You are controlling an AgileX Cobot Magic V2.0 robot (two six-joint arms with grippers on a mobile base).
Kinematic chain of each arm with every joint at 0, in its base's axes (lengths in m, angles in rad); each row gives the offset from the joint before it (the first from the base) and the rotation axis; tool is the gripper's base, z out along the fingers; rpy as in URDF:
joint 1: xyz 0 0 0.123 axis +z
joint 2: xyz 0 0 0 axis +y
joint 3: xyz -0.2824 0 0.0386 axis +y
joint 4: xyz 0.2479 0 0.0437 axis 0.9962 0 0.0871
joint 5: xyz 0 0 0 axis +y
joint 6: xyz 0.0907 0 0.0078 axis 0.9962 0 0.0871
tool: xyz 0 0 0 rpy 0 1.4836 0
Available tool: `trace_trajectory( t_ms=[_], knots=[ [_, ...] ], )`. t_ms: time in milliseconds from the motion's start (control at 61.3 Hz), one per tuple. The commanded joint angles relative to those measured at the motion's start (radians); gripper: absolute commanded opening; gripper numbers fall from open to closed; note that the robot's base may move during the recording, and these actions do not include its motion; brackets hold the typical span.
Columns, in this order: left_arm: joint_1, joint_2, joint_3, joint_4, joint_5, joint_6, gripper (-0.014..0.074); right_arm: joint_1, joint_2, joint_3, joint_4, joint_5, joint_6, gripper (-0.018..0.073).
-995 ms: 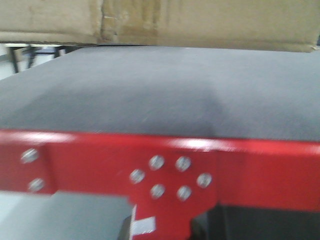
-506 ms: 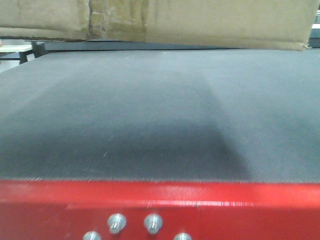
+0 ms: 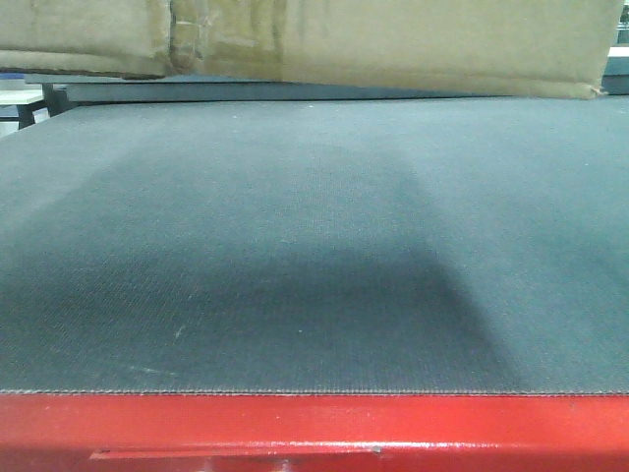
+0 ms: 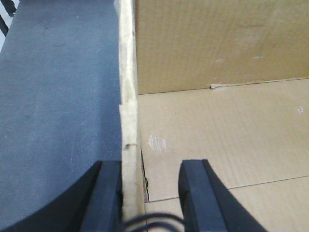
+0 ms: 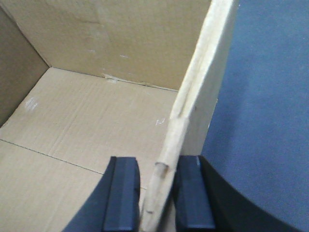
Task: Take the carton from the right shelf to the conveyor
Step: 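Lower the carton onto the grey conveyor belt with both grippers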
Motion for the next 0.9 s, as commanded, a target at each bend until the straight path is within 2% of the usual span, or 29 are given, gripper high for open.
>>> trace_trajectory(
  t_ms=[0,750,881],
  knots=[
    [0.004,-0.023,-0.01,0.109,0.017,0.037,-0.0008,-0.013,-0.009,0.0,-0.076,-0.031,-0.022,-0.0069],
    [0.004,-0.023,-0.01,0.109,0.011,0.037,-0.0008,-0.013,-0.009,0.0,-0.074,-0.029,-0.022,-0.0069],
    [0.006,-0.011,-0.01,0.04,-0.047,0.037,-0.0008,-0.013,-0.009,-0.003,-0.089,-0.042,-0.022,-0.0069]
  ],
)
